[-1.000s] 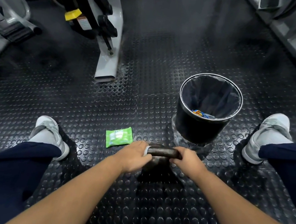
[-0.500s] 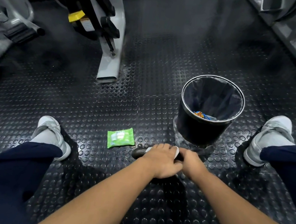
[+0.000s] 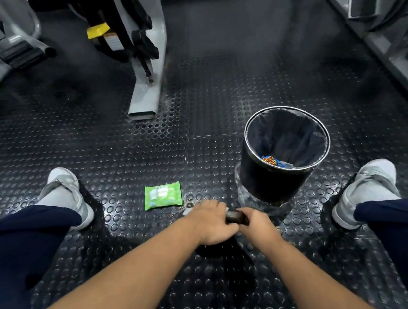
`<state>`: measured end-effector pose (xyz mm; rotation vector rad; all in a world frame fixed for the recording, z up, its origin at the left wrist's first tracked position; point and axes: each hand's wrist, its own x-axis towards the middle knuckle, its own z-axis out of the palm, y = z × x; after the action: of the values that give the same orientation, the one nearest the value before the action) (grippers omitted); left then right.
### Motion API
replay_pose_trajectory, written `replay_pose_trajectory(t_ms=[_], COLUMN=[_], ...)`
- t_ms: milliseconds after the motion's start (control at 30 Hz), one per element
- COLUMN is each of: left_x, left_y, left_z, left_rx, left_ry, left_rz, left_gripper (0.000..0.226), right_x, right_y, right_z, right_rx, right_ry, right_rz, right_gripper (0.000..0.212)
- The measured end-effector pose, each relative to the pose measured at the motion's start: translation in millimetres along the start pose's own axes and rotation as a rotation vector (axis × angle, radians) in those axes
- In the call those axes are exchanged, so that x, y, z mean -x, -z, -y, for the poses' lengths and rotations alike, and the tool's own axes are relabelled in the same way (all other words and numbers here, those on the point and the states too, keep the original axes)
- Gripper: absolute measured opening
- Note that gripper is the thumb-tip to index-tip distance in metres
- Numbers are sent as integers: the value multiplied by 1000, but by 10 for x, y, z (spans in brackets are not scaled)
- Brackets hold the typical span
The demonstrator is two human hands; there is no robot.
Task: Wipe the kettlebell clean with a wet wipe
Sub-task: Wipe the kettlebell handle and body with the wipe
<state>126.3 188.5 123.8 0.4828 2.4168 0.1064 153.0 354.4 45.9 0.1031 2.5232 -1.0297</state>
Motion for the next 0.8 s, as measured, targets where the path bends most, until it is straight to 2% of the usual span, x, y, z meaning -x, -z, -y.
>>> replay_pose_trajectory(t_ms=[100,200,333,467,567,700,800], left_x=[-115,-151,-111,7,66,34,-60], left_y=[-4,-35,-71,-61,-47,-14,5], left_z=[-297,-339,-31,476,664,339,-51], left_rx=[-42,-59,-22,106,185,120,44], left_ry=[-57,-72,-40,44,84,54,-5], left_rz=[29,23,-14,-8,21,-2,4], left_gripper=[77,79,73,52,57,54,68], right_x=[-7,-19,-12,12,11,4,-11], right_y=[6,4,40,57,43,44,21], right_z=[34,24,22,55,32,32,28], right_rx=[4,-50,-58,-101,-107,-77,-21], right_ry=[45,7,-26,-36,-47,-25,-20], right_rz=[-44,-25,19,27,19,15,1], right_gripper=[17,21,26,23,21,26,30])
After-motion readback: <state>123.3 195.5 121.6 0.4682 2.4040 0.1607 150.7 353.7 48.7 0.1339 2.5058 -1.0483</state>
